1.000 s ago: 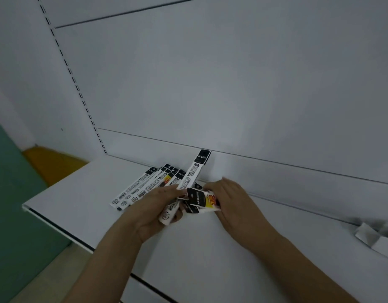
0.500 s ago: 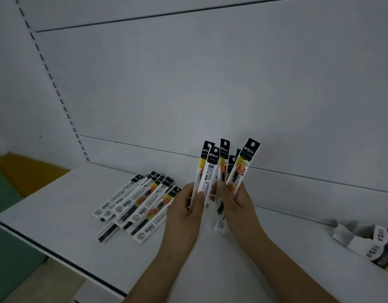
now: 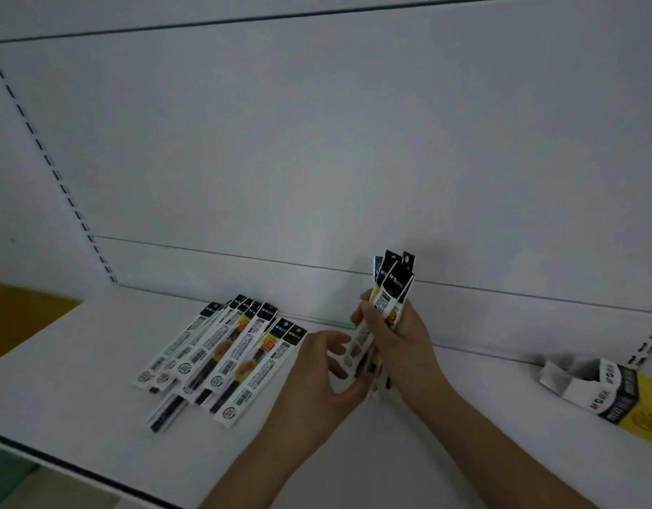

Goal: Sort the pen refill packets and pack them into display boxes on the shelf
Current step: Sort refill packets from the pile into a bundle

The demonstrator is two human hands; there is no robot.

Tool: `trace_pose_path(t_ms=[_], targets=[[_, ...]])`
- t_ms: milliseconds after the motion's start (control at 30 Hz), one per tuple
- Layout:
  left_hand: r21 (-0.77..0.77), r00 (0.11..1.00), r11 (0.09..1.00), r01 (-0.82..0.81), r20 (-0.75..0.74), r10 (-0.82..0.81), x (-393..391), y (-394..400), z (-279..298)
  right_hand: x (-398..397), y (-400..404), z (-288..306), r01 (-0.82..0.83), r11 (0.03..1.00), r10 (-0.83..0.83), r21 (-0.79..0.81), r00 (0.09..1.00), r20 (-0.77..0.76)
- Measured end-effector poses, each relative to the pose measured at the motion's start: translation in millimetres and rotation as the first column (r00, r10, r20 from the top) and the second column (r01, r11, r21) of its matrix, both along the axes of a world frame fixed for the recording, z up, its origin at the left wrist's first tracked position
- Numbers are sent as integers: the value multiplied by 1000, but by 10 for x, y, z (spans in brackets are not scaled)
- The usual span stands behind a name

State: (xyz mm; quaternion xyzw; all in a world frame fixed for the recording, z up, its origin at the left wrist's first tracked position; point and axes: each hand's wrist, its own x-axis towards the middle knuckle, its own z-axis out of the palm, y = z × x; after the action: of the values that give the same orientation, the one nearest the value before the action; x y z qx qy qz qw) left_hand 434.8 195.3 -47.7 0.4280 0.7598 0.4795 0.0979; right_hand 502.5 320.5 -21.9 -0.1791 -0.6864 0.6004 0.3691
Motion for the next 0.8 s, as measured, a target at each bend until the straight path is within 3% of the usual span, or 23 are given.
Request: trace_pose_path(t_ms=[67, 133, 233, 367, 433, 567, 700, 800], targets=[[-46, 998, 999, 17, -57, -20, -58, -33, -19, 54, 12, 94, -3, 1000, 3, 1, 1000, -4], [-52, 999, 998, 47, 11, -47, -115, -64, 22, 133, 16, 91, -36, 999, 37, -32, 999, 38], [30, 995, 999, 25, 100, -28, -183, -108, 138, 244, -51, -137, -84, 996, 77, 20, 970, 229], [74, 993, 990, 119, 5, -120, -53, -66, 384, 253, -143, -278, -111, 985, 52, 131, 921, 386], [84, 993, 989, 118, -19, -117, 18, 10, 489, 245, -172, -193, -111, 961, 2, 252, 918, 397], [72, 993, 992, 104, 52, -108, -62, 110, 621, 310, -236, -163, -155, 960, 53, 235, 918, 392], [48, 948, 962, 267, 169, -271, -142, 99, 660, 456, -151, -135, -160, 868, -97, 470, 874, 477], [39, 956, 966, 256, 136, -259, -111, 120, 652, 442, -160, -163, -123, 904, -107, 408, 862, 496]])
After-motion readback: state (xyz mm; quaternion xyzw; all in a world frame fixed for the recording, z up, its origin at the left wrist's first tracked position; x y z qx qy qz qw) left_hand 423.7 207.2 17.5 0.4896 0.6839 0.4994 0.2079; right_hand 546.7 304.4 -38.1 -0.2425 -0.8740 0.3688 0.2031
